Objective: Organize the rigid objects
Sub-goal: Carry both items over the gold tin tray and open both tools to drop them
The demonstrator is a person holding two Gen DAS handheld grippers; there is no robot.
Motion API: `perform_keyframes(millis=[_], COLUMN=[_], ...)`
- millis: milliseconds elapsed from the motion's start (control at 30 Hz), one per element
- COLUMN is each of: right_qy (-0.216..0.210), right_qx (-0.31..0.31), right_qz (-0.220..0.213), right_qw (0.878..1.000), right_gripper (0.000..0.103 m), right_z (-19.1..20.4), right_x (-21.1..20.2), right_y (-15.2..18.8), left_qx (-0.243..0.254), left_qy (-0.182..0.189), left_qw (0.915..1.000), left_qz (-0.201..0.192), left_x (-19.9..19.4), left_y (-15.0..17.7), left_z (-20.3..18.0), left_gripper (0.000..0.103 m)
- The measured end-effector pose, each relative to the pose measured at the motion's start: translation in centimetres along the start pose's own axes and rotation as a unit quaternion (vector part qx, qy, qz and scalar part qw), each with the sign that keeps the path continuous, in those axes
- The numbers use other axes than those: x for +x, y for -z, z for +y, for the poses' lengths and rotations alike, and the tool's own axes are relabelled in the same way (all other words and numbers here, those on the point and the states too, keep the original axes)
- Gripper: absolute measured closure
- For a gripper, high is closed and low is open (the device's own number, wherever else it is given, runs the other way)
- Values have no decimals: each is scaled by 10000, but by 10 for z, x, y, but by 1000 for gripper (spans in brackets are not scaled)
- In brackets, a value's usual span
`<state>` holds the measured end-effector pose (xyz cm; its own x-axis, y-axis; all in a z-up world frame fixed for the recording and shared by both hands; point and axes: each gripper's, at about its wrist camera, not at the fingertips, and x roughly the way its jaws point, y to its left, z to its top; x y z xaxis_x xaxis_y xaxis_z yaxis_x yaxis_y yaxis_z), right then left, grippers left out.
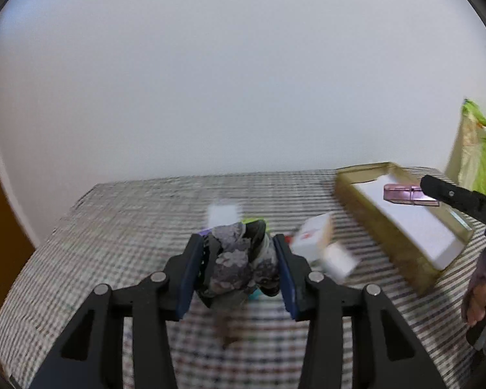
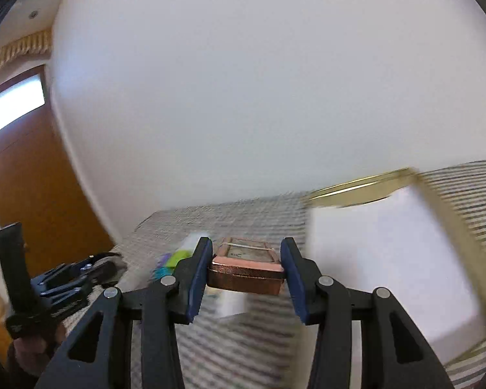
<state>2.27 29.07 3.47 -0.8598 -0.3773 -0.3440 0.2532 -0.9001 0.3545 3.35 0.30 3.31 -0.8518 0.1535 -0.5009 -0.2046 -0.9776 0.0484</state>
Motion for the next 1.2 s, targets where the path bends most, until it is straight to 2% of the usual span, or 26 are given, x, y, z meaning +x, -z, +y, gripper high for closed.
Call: perform_keyframes(millis=[167, 333, 467, 567, 667, 767, 933, 1000, 1067, 1100, 1133, 1167, 1200], right_qy=[787, 1469, 1810, 1916, 2069, 2142, 2254, 2252, 2259, 2170, 2111, 2099, 2106], right_qx=[264, 372, 514, 508, 407, 401, 305, 352, 445, 510, 572, 607, 614], right_qz=[7, 187, 411, 577, 673, 764, 808, 828, 743, 636, 536, 412, 237], right_qw=[9965, 9883, 9813, 9785, 9752, 9730, 9704, 9701, 9703, 9728, 9743, 9750, 9754], right_gripper=[56, 56, 56, 56, 56, 56, 56, 53, 31, 29, 22, 19, 18], right_z=[-59, -86, -100, -112, -107, -122, -121, -121, -121, -121, -120, -120, -118], right_x=[-20, -18, -11, 4, 7, 16, 21, 19, 17, 13, 8, 5, -1], right_y=[-9, -10, -3, 3, 6, 5, 7, 7, 6, 4, 2, 0, -2], left_qx=[265, 500, 641, 606, 590, 667, 770, 795, 786, 775, 784, 786, 770], left_qy=[557, 1242, 1528, 1758, 1844, 1835, 1681, 1614, 1578, 1614, 1627, 1626, 1591], left_qw=[9981, 9906, 9854, 9807, 9785, 9779, 9793, 9800, 9802, 9797, 9797, 9803, 9821], left_qz=[-29, 265, 391, 595, 716, 743, 823, 847, 902, 901, 874, 801, 653], left_x=[17, 54, 78, 98, 103, 105, 109, 110, 111, 110, 107, 102, 96], left_y=[-14, -23, -29, -29, -28, -24, -21, -19, -18, -18, -18, -19, -20], left_z=[-59, -131, -175, -194, -202, -203, -207, -208, -206, -206, -205, -204, -203], left_gripper=[60, 60, 60, 60, 60, 60, 60, 60, 55, 53, 41, 24, 16])
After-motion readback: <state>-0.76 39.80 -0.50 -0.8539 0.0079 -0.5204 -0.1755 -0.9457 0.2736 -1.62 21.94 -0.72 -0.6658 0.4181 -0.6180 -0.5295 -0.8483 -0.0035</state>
